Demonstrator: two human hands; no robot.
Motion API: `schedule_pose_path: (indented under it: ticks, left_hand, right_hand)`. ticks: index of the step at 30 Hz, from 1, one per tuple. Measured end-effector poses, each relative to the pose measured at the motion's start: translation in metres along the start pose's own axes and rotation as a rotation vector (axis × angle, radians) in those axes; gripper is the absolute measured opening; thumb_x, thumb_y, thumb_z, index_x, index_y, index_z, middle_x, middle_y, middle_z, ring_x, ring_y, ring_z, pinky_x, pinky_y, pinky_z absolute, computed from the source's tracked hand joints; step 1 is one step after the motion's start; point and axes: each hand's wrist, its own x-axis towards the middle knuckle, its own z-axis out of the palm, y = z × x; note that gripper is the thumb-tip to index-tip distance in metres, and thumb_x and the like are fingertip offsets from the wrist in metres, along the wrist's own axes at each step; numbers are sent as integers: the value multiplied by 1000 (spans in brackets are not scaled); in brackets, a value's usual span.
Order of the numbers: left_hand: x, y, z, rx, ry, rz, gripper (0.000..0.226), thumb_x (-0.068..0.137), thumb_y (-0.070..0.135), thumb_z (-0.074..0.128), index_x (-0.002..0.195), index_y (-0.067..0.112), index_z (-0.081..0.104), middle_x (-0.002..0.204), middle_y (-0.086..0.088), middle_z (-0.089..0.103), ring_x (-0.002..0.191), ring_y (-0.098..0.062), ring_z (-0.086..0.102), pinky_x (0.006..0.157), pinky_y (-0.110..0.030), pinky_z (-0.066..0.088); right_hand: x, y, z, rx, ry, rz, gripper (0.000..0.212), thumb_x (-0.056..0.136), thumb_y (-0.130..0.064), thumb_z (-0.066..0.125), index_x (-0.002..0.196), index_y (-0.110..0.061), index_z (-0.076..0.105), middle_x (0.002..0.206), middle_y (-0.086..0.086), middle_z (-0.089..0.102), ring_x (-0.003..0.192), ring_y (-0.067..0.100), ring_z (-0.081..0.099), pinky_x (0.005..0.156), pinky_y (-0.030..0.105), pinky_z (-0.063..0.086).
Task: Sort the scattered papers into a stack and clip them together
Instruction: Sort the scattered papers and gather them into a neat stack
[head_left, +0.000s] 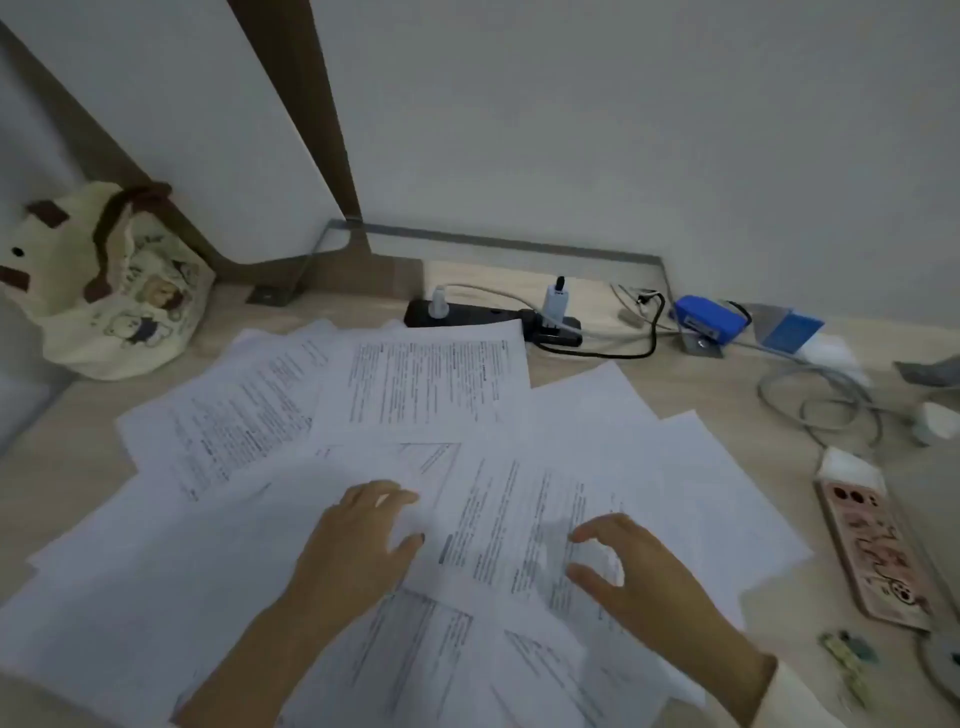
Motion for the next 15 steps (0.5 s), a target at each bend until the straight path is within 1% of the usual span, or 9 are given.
schedule_pose_path:
  ticks: [2,4,5,7,8,9,11,12,15]
  left_hand:
    - [-16,-12,19,39,-34,-30,70,82,66,31,141,28,32,151,11,25,139,-8,21,112,-25,18]
    - [-34,-27,44,61,-56,-28,101,62,90,19,144,31,23,152,15,16,141,-6,13,115,-24,11]
    - [-44,-31,54,26,-64,-43,118,46,97,4,144,33,20,151,17,12,140,-4,10,115,-22,8]
    - [-61,-39,73,-1,-17,-20,115,43,96,-6,140,39,17,146,22,11,135,1,9,111,-16,4]
    - [-68,-43,80,40,9,36,103,54,94,1,138,39,22,145,21,17,133,1,13,108,-13,4]
    - [-76,-42,86,31,-62,39,89,66,89,8,134,35,31,141,17,27,132,-2,18,107,-13,6]
    - [-90,-43,95,102,-106,40,72,79,78,13,124,30,43,132,11,40,130,-5,24,106,-12,6]
    - [-94,-46,103,137,-46,52,70,80,76,12,122,30,45,130,11,41,127,-7,30,107,-12,5]
    - [-108,-52,102,96,12,2,72,80,78,14,124,33,48,134,14,47,122,-5,36,108,-12,4]
  right_hand:
    - [-7,1,25,-212,9,-59,49,84,-64,37,117,-31,52,121,-16,51,109,5,57,85,13,44]
    - [-16,13,51,-330,-10,-82,66,81,-76,18,116,-31,53,120,-5,63,99,11,67,75,19,53]
    - [-18,17,61,-371,38,-93,72,80,-78,15,117,-30,54,120,-1,65,99,14,68,74,22,55]
    - [-19,26,74,-436,58,-118,80,74,-81,18,125,-29,52,131,0,57,111,17,63,83,27,53]
    - [-22,24,75,-459,41,-121,80,71,-80,22,126,-29,50,134,0,54,116,17,59,85,27,52]
    - [-26,26,78,-482,73,-153,75,71,-78,29,122,-28,51,129,0,58,113,17,61,81,25,54]
    - [-30,30,86,-505,103,-205,53,72,-63,52,108,-25,57,108,-1,69,92,14,70,63,17,55]
    - [-32,29,88,-512,131,-209,46,68,-53,61,102,-22,61,100,-1,71,85,13,71,58,15,54]
    - [-33,35,97,-524,242,-260,31,71,-34,55,91,-15,69,94,1,73,78,14,72,51,18,53]
